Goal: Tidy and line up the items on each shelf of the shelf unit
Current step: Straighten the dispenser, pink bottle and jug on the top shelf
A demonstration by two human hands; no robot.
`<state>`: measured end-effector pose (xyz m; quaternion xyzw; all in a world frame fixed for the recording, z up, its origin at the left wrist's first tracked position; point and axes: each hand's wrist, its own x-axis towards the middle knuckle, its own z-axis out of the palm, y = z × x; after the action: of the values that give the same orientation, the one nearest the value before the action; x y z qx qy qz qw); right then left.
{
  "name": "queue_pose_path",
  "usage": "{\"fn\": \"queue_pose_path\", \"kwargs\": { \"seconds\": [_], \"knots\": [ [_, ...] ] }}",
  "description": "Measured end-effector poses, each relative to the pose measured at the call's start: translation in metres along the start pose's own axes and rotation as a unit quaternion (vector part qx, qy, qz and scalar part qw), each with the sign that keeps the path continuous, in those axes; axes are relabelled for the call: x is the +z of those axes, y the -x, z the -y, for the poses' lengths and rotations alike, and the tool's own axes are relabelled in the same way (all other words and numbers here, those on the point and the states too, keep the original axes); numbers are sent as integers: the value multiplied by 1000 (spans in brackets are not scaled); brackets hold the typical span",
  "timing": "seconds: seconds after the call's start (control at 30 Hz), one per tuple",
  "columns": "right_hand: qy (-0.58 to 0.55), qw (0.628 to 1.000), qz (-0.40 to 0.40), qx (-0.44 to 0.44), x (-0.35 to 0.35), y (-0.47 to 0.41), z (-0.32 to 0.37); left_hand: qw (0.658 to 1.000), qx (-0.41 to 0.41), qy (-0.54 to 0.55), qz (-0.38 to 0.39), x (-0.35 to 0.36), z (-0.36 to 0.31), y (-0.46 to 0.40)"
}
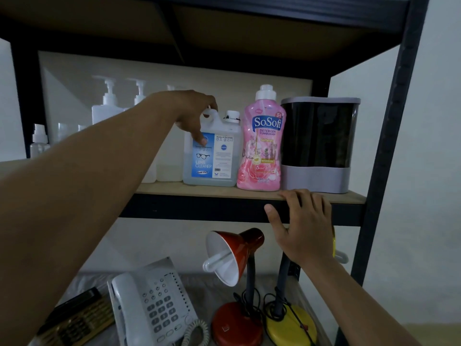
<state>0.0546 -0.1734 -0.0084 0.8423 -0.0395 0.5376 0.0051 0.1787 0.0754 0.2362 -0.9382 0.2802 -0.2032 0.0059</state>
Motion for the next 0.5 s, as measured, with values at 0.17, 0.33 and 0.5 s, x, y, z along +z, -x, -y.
{"fn": "queue_pose_path", "kwargs": {
  "seconds": [0.17, 0.33, 0.5],
  "knots": [
    [-4, 1000, 6, 2, -1, 0, 1, 1000, 6, -11, -1, -2, 1, 0],
    [-6, 1000, 11, 6, 0, 0, 0, 1000, 8, -14, 7, -1, 4, -5],
    [-9, 1000, 16, 6, 1, 0, -1, 1000, 5, -16, 20, -2, 4, -9]
  ]
}}
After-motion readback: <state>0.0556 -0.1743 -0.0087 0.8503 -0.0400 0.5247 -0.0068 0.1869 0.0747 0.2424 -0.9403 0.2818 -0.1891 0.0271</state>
